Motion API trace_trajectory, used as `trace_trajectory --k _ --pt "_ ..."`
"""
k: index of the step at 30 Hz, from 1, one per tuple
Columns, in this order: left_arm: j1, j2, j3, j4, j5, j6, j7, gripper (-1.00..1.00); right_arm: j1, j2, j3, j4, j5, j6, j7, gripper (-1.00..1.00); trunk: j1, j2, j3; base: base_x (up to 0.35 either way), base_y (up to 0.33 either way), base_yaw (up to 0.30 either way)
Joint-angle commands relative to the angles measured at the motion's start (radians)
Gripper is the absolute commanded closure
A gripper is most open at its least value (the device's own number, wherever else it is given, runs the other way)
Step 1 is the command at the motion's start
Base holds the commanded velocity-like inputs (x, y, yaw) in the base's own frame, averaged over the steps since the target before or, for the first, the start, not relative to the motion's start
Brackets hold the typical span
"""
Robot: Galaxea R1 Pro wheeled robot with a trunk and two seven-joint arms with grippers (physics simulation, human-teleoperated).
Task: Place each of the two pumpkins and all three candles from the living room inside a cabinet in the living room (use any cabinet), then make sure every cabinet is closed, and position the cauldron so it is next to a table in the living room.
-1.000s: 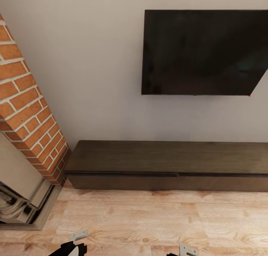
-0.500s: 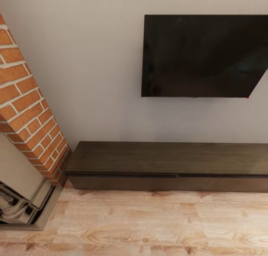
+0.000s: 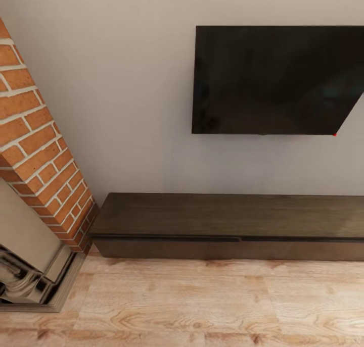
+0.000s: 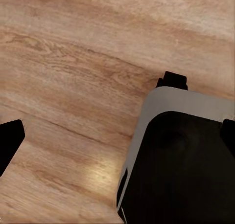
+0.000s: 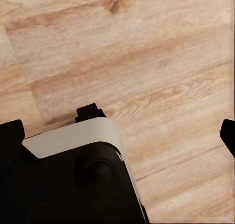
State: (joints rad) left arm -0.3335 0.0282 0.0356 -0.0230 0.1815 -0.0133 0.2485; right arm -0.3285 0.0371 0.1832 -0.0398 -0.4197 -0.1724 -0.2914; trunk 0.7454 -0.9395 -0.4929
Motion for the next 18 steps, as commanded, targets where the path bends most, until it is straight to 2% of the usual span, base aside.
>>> trace_trajectory --k 1,3,8,18 --pt "0.013 0.001 0.0 0.0 0.0 -0.009 0.0 -1.0 0.014 0.0 0.001 0.0 0.001 -0.001 0.0 -1.0 -0.004 0.007 0.003 0.0 0.0 0.0" --pt "0.032 0.003 0.0 0.0 0.0 -0.017 0.0 -1.0 0.031 0.0 0.001 0.001 0.001 -0.003 0.0 -1.0 -0.012 0.021 0.01 0.0 0.0 0.0" --pt "0.091 0.007 0.0 0.0 0.0 -0.042 0.0 -1.0 0.093 0.0 0.001 0.001 0.004 -0.003 0.001 -1.0 -0.012 0.021 0.01 0.0 0.0 0.0" --pt "0.126 0.005 0.001 0.002 0.004 -0.05 -0.001 -1.0 0.136 0.001 0.002 0.001 0.009 0.001 0.001 -1.0 -0.012 0.021 0.01 0.0 0.0 0.0"
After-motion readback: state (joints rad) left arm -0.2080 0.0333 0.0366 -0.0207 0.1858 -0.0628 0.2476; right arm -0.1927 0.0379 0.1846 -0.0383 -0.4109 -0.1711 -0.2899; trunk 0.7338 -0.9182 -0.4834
